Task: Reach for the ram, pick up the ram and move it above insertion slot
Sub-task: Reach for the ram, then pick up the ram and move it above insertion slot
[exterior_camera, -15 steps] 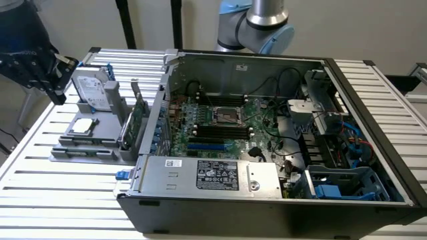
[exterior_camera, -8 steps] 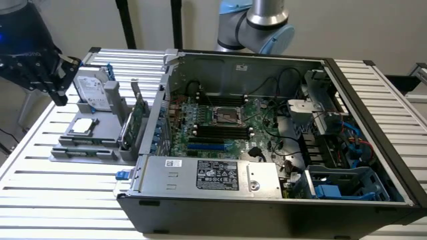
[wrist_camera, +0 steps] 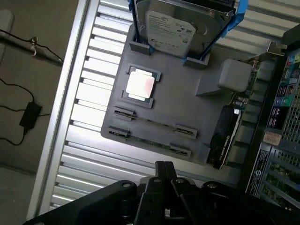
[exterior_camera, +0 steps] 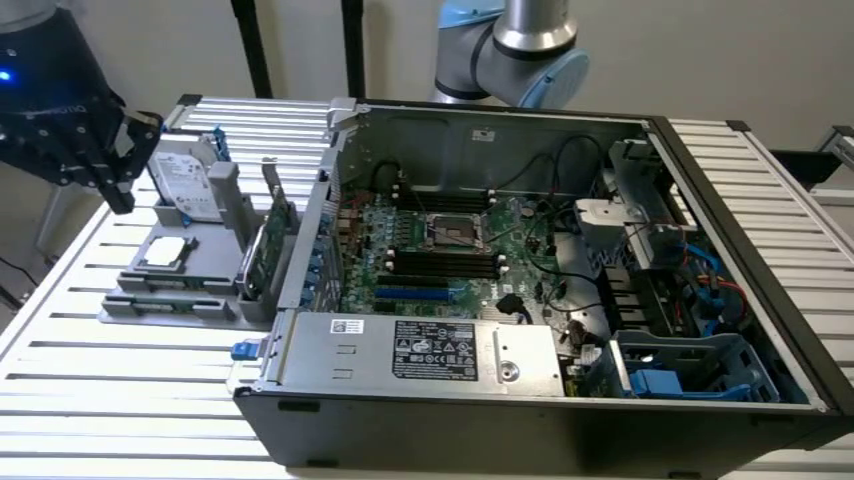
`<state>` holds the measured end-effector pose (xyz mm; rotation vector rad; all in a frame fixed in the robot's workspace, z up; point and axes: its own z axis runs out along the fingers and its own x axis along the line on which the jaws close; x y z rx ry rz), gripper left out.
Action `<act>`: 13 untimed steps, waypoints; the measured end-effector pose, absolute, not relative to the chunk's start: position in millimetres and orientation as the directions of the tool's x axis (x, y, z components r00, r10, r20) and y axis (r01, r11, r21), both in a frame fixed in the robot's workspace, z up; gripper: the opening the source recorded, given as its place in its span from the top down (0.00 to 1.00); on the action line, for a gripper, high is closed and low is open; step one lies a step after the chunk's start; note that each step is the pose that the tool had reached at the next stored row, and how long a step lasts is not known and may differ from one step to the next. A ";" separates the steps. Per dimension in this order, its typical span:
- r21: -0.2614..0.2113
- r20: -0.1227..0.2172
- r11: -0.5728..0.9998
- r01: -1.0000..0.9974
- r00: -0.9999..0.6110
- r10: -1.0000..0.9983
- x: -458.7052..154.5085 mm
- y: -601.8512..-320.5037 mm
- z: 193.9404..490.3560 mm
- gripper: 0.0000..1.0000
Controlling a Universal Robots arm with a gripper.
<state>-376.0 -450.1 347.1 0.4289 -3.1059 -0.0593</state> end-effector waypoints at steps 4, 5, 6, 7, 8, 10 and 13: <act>0.038 0.001 0.940 -0.340 -0.940 -0.340 -376.1 -450.1 346.2 0.89; 0.038 0.001 0.933 -0.357 -0.934 -0.357 -376.1 -450.1 346.0 0.89; 0.038 0.000 0.927 -0.373 -0.928 -0.374 -376.1 -450.1 345.7 0.89; 0.038 0.001 0.920 -0.390 -0.921 -0.390 -376.1 -450.1 345.5 0.89; 0.038 0.001 0.912 -0.408 -0.913 -0.408 -376.1 -450.1 345.2 0.89; 0.038 0.001 0.897 -0.440 -0.898 -0.441 -376.1 -450.1 344.7 0.89; 0.038 0.001 0.872 -0.488 -0.873 -0.488 -376.1 -450.1 344.0 0.89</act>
